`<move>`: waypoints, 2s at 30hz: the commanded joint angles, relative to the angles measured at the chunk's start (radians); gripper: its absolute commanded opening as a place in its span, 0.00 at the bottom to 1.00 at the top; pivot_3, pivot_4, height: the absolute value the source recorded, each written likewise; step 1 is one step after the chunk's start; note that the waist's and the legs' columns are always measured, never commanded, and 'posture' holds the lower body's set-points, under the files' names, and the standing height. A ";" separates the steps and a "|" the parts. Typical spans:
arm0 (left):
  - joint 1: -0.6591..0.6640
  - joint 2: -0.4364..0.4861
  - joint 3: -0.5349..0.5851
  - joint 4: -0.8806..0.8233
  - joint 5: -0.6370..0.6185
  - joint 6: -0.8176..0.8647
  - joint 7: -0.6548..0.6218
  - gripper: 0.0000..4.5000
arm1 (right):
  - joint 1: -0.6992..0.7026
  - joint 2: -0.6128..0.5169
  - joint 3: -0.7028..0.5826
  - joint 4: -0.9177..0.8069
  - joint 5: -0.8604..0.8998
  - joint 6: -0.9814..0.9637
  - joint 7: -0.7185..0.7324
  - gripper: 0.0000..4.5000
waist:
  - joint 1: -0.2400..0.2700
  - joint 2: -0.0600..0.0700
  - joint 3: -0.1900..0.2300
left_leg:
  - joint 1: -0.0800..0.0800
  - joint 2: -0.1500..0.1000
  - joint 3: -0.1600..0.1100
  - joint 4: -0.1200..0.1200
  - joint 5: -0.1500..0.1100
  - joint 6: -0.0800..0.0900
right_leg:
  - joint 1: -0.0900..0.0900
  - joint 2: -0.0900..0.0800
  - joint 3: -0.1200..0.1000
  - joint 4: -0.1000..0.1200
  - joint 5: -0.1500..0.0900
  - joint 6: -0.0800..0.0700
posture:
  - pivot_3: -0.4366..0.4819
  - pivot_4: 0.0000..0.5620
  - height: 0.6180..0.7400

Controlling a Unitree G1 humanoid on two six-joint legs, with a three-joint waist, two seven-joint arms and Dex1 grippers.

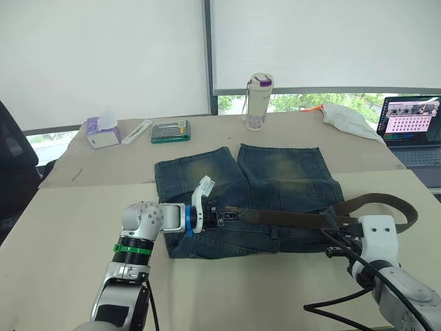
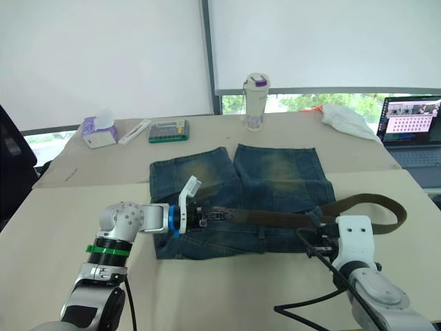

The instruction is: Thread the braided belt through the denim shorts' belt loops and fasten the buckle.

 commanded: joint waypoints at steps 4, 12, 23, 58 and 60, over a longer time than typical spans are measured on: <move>0.012 -0.040 0.073 -0.073 -0.093 0.052 0.000 0.00 | 0.044 -0.035 -0.114 -0.053 0.119 -0.044 0.203 0.22 | 0.000 -0.001 0.000 | 0.000 0.000 0.000 0.000 0.000 0.000 | 0.000 0.000 0.000 0.000 0.000 0.000 | 0.48 0.27 1.00; -0.021 -0.144 0.112 -0.046 -0.157 0.096 0.031 0.00 | 0.282 -0.034 -0.304 -0.079 0.776 -0.221 0.276 0.68 | -0.005 -0.004 0.001 | 0.001 0.001 0.000 0.000 -0.001 0.001 | 0.003 0.000 0.000 -0.002 0.000 0.000 | 0.48 0.27 1.00; -0.060 -0.176 0.090 -0.035 -0.185 0.119 -0.005 0.00 | 0.070 0.106 0.023 0.064 0.891 -0.450 -0.174 0.68 | -0.001 -0.003 -0.004 | 0.000 0.001 0.001 0.001 -0.001 -0.001 | 0.000 0.001 0.002 -0.001 0.000 0.000 | 0.48 0.27 1.00; 0.191 0.224 -0.332 -0.241 0.345 -0.891 -0.551 0.74 | 0.050 -0.227 0.164 0.279 0.851 -0.591 -0.238 0.00 | 0.007 -0.004 -0.005 | 0.000 0.002 0.003 0.001 -0.002 0.001 | 0.002 0.002 0.002 -0.005 0.000 -0.001 | 0.48 0.27 1.00; 0.201 0.227 -0.329 -0.230 0.357 -0.911 -0.551 0.74 | 0.039 -0.230 0.186 0.303 0.832 -0.578 -0.236 0.00 | 0.004 -0.004 -0.005 | 0.001 0.003 0.003 0.000 -0.002 0.001 | 0.001 0.002 0.002 -0.005 0.000 -0.001 | 0.48 0.27 1.00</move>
